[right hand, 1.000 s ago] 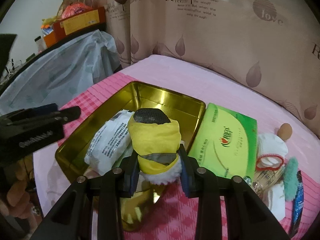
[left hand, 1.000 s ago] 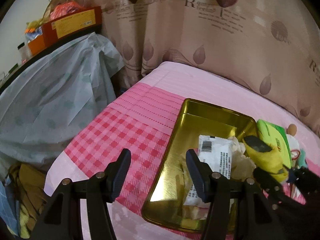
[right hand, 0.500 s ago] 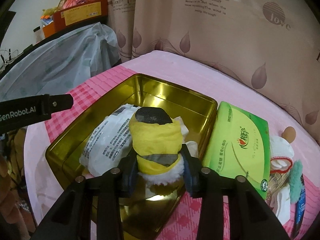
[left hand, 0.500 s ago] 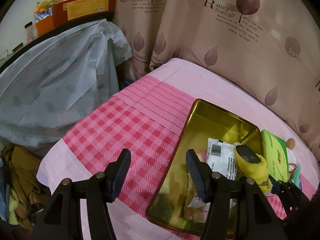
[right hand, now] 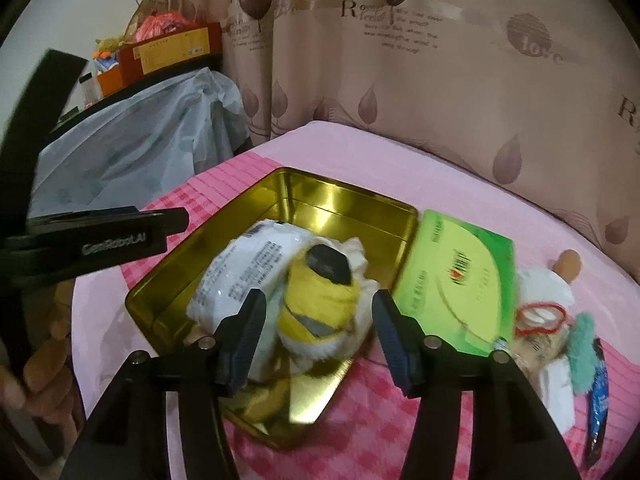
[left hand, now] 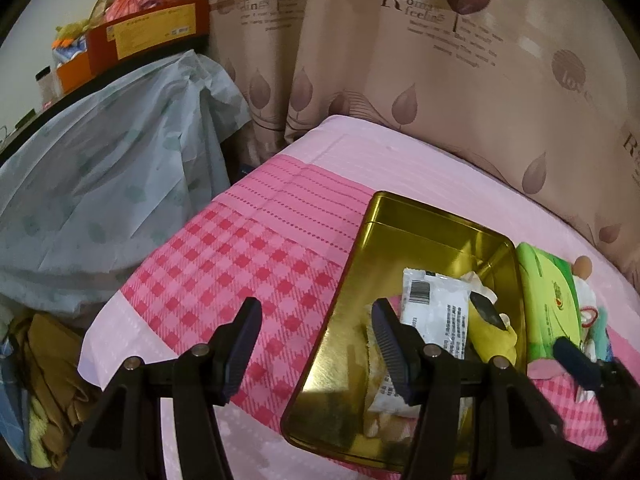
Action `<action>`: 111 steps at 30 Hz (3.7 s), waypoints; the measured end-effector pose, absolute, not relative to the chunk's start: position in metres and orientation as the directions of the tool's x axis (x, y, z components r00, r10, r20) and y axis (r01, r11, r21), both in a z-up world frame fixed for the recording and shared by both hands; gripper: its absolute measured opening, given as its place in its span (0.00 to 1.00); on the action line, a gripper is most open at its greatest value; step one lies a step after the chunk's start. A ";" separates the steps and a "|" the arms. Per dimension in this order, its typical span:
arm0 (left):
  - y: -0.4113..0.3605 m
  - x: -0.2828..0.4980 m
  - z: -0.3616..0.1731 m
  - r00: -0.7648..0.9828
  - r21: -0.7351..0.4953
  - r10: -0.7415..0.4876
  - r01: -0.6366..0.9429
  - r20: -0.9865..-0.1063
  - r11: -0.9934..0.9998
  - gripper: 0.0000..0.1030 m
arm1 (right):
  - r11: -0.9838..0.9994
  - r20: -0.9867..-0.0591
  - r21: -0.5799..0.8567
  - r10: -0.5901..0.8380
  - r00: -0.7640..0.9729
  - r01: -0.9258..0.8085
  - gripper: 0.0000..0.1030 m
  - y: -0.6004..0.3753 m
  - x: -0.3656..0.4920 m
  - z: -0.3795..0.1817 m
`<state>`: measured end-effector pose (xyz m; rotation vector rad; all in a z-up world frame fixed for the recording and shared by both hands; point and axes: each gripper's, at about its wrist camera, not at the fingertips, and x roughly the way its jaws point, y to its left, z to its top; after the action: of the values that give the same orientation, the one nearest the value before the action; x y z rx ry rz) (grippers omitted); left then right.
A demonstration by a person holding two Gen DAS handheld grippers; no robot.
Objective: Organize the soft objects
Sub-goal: 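Open the right tool to release the yellow item in the tin, then grasp the blue 'Double Protein' packet with the right tool, then grasp the white sock with the left tool while the right holds the packet, then carry the white sock over the gold tin with the left tool while the right holds the packet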
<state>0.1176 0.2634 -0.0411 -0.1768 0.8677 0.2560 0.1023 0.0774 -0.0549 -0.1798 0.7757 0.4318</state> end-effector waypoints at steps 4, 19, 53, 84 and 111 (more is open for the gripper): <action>0.254 0.117 -0.040 0.624 -0.024 0.154 -0.267 -0.766 0.963 0.57 | 0.916 -0.703 -0.003 0.283 0.652 -0.401 0.52 0.046 0.095 -0.050; 0.233 0.116 -0.042 0.633 0.014 0.142 -0.202 -0.761 0.979 0.57 | 0.997 -0.733 -0.061 -0.015 0.680 -0.043 0.54 -0.157 0.098 -0.066; 0.020 0.101 -0.043 0.559 -0.040 -0.237 0.341 -0.794 0.939 0.57 | 1.000 -0.792 -0.007 -0.012 0.611 0.010 0.42 -0.231 0.101 -0.128; -0.089 0.171 -0.113 0.347 -0.152 -0.312 0.418 -0.884 0.896 0.23 | 1.000 -0.790 0.012 0.001 0.613 0.013 0.46 -0.242 0.076 -0.130; -0.054 0.124 -0.066 0.452 -0.091 -0.307 0.437 -0.837 0.895 0.15 | 1.000 -0.791 0.005 -0.004 0.612 0.013 0.46 -0.242 0.076 -0.131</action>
<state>0.1243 -0.0541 -0.0664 0.1449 1.0012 -0.4614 0.0765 -0.2422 -0.1305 0.0109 0.9121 -0.0099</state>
